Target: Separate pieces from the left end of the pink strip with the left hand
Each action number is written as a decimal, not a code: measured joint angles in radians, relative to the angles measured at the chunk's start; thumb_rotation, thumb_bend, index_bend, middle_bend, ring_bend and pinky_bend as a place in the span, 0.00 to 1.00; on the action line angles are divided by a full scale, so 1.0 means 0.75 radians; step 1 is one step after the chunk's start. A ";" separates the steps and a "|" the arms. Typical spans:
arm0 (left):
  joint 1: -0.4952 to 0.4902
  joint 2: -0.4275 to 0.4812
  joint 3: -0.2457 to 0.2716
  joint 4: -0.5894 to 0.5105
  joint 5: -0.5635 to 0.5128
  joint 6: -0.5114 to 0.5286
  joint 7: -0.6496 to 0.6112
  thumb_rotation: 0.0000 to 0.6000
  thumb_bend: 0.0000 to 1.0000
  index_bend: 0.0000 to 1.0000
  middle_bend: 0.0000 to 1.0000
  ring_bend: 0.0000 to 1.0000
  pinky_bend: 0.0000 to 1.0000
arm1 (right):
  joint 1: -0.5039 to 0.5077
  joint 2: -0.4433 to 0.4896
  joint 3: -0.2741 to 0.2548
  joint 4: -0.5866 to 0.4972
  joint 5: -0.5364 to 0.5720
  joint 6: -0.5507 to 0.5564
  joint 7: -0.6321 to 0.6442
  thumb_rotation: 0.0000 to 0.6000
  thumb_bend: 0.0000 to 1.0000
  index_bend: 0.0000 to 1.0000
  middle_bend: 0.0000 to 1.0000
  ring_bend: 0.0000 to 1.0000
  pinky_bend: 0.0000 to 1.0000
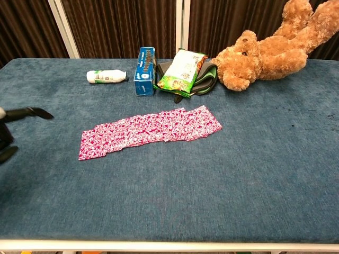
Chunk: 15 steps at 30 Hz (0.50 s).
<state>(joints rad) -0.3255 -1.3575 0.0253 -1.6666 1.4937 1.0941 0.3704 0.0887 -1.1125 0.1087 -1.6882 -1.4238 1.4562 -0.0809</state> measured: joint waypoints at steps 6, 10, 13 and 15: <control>-0.092 -0.105 -0.020 0.027 -0.122 -0.151 0.129 1.00 0.54 0.13 0.87 0.87 0.86 | 0.003 0.005 0.006 0.005 0.014 -0.003 0.004 1.00 0.13 0.00 0.00 0.00 0.00; -0.144 -0.162 -0.040 0.059 -0.191 -0.208 0.189 1.00 0.54 0.13 0.87 0.87 0.86 | 0.001 0.009 0.007 0.010 0.019 -0.004 0.016 1.00 0.13 0.00 0.00 0.00 0.00; -0.171 -0.184 -0.050 0.084 -0.231 -0.231 0.222 1.00 0.54 0.13 0.87 0.87 0.86 | -0.003 0.013 0.008 0.016 0.024 0.000 0.029 1.00 0.13 0.00 0.00 0.00 0.00; -0.182 -0.193 -0.054 0.101 -0.251 -0.234 0.243 1.00 0.54 0.13 0.87 0.87 0.86 | -0.007 0.015 0.009 0.022 0.028 0.003 0.042 1.00 0.13 0.00 0.00 0.00 0.00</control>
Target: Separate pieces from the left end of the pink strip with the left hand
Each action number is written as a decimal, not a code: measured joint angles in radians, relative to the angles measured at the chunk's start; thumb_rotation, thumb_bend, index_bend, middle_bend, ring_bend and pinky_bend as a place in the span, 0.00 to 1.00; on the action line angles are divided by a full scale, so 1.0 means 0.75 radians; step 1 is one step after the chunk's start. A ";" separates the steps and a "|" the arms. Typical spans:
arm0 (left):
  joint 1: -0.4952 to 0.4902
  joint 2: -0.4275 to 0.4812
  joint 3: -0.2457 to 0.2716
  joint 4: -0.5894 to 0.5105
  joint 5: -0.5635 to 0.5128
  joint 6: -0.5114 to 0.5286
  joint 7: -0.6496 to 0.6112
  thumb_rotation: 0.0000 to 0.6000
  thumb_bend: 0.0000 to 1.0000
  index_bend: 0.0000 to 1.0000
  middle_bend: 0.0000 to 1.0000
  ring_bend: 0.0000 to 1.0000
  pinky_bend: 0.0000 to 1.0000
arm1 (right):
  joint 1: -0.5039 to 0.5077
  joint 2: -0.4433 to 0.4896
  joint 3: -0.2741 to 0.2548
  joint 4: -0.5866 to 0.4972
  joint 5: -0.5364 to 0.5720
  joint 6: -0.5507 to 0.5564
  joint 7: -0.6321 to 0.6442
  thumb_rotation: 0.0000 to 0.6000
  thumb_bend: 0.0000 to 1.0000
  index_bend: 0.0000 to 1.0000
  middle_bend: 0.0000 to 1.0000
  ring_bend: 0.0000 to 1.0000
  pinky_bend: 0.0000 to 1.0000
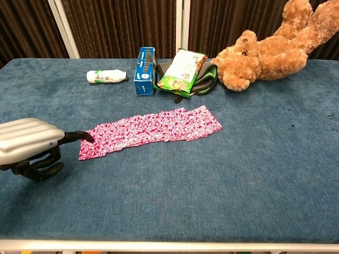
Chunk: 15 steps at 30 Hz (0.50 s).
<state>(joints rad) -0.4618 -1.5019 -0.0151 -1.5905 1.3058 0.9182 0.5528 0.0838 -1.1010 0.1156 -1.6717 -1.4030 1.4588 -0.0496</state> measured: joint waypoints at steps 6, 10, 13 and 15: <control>-0.017 -0.007 0.000 0.023 -0.064 0.005 0.020 1.00 0.55 0.13 0.86 0.87 0.86 | -0.001 -0.001 0.003 0.024 0.010 -0.004 0.020 1.00 0.13 0.00 0.00 0.00 0.00; -0.030 -0.014 0.007 0.033 -0.078 0.006 0.019 1.00 0.56 0.13 0.85 0.87 0.86 | 0.002 -0.009 0.000 0.029 0.007 -0.009 0.018 1.00 0.13 0.00 0.00 0.00 0.00; -0.043 -0.027 0.010 0.046 -0.084 0.000 0.018 1.00 0.56 0.13 0.85 0.87 0.86 | 0.002 -0.012 -0.001 0.031 0.008 -0.010 0.015 1.00 0.13 0.00 0.00 0.00 0.00; -0.052 -0.037 0.010 0.057 -0.091 -0.005 0.017 1.00 0.56 0.13 0.85 0.87 0.86 | 0.003 -0.011 0.001 0.031 0.013 -0.011 0.014 1.00 0.13 0.00 0.00 0.00 0.00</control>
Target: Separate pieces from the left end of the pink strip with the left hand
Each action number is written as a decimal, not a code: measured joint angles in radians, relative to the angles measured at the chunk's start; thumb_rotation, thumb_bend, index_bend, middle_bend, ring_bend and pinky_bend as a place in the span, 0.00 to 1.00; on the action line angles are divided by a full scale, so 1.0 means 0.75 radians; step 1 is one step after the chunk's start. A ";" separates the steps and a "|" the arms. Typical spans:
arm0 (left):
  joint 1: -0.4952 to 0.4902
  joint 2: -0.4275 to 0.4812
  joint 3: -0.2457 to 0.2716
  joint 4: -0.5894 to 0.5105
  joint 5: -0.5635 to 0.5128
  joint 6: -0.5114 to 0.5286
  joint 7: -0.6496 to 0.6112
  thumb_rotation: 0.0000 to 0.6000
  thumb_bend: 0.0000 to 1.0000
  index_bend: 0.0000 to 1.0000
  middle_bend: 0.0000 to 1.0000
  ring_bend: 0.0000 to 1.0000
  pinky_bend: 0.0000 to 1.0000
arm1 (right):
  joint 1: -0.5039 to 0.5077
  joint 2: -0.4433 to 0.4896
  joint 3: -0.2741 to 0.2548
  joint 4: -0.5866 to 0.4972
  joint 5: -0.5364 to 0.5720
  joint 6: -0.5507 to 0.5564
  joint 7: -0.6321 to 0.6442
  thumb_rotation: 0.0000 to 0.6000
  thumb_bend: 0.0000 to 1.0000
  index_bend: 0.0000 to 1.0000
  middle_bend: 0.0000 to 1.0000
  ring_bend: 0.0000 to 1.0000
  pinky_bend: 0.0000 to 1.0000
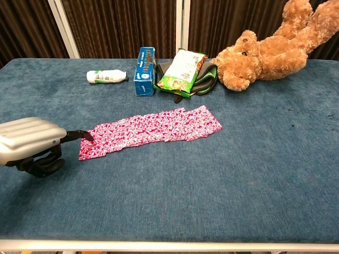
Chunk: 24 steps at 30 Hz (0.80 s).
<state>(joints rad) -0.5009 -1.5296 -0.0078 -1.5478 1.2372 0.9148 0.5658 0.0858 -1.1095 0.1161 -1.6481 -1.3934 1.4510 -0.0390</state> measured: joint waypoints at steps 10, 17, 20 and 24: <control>-0.031 -0.014 0.010 0.034 -0.056 -0.018 0.005 1.00 0.57 0.13 0.85 0.87 0.86 | 0.006 -0.003 0.006 0.012 0.018 -0.017 0.007 1.00 0.13 0.00 0.00 0.00 0.00; -0.038 -0.001 0.018 0.039 -0.083 -0.004 0.009 1.00 0.57 0.13 0.85 0.87 0.86 | 0.010 -0.007 0.004 0.010 0.012 -0.018 0.002 1.00 0.13 0.00 0.00 0.00 0.00; -0.038 0.002 0.020 0.055 -0.095 0.011 0.020 1.00 0.57 0.13 0.85 0.87 0.86 | 0.009 -0.006 0.004 0.009 0.015 -0.016 0.001 1.00 0.13 0.00 0.00 0.00 0.00; -0.037 0.004 0.015 0.085 -0.134 0.021 0.029 1.00 0.57 0.13 0.85 0.87 0.86 | 0.008 -0.003 0.004 0.008 0.016 -0.014 0.001 1.00 0.13 0.00 0.00 0.00 0.00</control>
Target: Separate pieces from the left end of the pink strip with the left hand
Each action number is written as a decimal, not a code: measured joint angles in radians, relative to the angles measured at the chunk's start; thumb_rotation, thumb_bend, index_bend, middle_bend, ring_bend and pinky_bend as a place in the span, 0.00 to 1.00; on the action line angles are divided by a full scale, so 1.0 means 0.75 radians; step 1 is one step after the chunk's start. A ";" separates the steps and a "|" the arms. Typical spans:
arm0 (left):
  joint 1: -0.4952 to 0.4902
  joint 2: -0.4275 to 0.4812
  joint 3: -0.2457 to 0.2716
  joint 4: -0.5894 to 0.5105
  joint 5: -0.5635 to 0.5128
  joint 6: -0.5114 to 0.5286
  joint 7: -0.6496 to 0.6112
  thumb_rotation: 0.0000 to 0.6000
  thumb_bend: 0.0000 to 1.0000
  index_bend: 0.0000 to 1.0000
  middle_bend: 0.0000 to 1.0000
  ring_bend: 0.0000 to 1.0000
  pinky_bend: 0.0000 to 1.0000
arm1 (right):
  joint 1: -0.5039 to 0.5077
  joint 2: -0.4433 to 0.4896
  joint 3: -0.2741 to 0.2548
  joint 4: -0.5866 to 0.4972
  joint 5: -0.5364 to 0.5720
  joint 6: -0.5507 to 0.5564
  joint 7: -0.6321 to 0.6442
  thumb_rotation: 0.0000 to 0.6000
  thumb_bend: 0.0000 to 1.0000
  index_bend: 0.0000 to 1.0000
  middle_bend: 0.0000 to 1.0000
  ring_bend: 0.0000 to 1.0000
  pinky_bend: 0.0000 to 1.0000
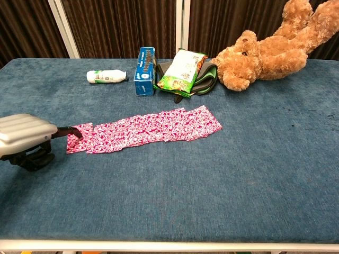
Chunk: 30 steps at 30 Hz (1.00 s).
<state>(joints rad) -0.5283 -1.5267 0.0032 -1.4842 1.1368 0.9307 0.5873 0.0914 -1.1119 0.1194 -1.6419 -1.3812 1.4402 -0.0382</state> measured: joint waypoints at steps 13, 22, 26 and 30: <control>-0.010 0.037 -0.069 0.120 -0.135 0.026 -0.034 1.00 0.57 0.13 0.85 0.87 0.86 | 0.004 -0.003 0.000 -0.005 0.002 -0.004 -0.010 1.00 0.13 0.00 0.00 0.00 0.00; -0.001 0.071 -0.063 0.033 -0.078 0.073 -0.078 1.00 0.57 0.13 0.85 0.87 0.86 | 0.007 -0.011 -0.002 -0.002 0.003 -0.009 -0.016 1.00 0.13 0.00 0.00 0.00 0.00; -0.004 0.067 -0.032 -0.055 -0.002 0.069 -0.103 1.00 0.57 0.13 0.85 0.87 0.86 | 0.009 -0.015 -0.006 -0.001 -0.001 -0.011 -0.018 1.00 0.13 0.00 0.00 0.00 0.00; -0.022 0.031 -0.016 -0.081 0.023 0.053 -0.096 1.00 0.57 0.13 0.85 0.87 0.86 | 0.006 -0.014 -0.006 0.004 0.003 -0.011 -0.008 1.00 0.13 0.00 0.00 0.00 0.00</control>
<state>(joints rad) -0.5450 -1.5036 -0.0092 -1.5453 1.1543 0.9702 0.5156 0.0959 -1.1226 0.1152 -1.6387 -1.3787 1.4319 -0.0444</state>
